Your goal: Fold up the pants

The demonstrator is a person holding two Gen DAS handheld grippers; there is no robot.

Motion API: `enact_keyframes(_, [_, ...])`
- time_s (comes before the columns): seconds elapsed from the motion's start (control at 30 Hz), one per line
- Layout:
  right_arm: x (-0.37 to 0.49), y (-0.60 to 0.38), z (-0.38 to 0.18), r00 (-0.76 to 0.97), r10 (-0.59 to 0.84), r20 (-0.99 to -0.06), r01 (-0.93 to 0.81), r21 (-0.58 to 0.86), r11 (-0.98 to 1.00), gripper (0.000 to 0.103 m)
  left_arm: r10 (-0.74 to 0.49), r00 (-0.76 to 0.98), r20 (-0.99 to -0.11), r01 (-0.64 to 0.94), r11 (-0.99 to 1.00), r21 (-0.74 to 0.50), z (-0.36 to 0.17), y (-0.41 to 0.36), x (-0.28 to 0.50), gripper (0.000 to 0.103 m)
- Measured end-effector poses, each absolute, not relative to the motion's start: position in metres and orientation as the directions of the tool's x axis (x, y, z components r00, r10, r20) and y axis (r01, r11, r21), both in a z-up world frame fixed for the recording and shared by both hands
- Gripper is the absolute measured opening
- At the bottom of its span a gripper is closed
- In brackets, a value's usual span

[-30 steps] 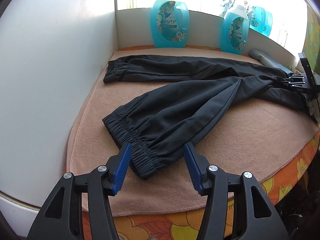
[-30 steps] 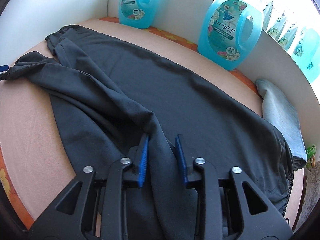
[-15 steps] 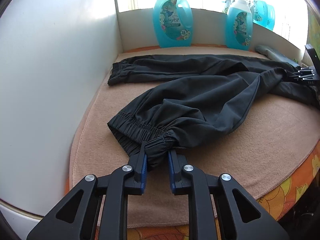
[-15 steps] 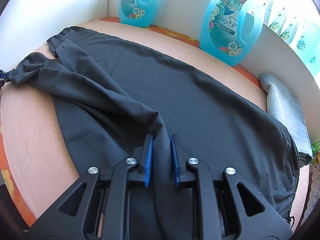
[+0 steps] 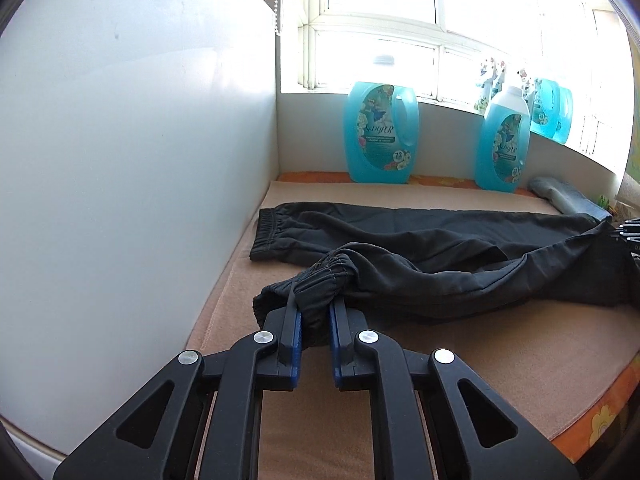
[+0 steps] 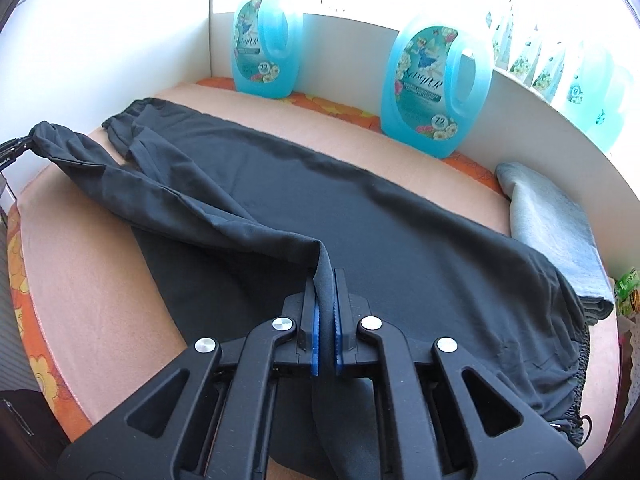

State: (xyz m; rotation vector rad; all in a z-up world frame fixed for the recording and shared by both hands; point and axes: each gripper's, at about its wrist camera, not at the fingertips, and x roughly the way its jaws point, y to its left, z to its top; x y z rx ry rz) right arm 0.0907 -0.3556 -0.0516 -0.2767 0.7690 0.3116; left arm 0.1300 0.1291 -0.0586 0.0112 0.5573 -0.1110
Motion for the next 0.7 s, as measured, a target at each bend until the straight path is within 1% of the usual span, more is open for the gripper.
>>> enact_keyframes(0.17, [0.09,-0.36,-0.005,0.769,0.146,-0.623,-0.326,-0.186,0.927,0.005,-0.068,0.865,-0.497,0.078,0.997,0.0,-0.037,0.128,0.152,0.009])
enact_keyframes(0.27, [0.107,-0.357,0.017,0.805,0.123,-0.581,-0.307,-0.23,0.924,0.005,-0.053,0.858,-0.512,0.076,0.997,0.024,-0.029,0.123,0.174,0.009])
enact_keyframes(0.33, [0.124,-0.352,0.025,0.816,0.107,-0.568,-0.3,-0.259,0.918,0.005,-0.045,0.847,-0.529,0.074,0.997,0.033,-0.028,0.12,0.191,0.009])
enact_keyframes(0.5, [0.18,-0.34,0.026,0.811,0.092,-0.578,-0.297,-0.271,0.915,0.005,-0.044,0.799,-0.6,0.061,0.998,0.008,-0.036,0.12,0.233,0.009])
enact_keyframes(0.6, [0.211,-0.335,0.008,0.796,0.071,-0.601,-0.294,-0.283,0.913,0.005,-0.02,0.78,-0.626,0.051,0.998,0.031,-0.044,0.118,0.252,0.009])
enact_keyframes(0.7, [0.232,-0.331,-0.014,0.774,0.068,-0.63,-0.304,-0.276,0.912,0.005,-0.008,0.766,-0.642,0.033,0.999,0.027,-0.053,0.119,0.266,0.009])
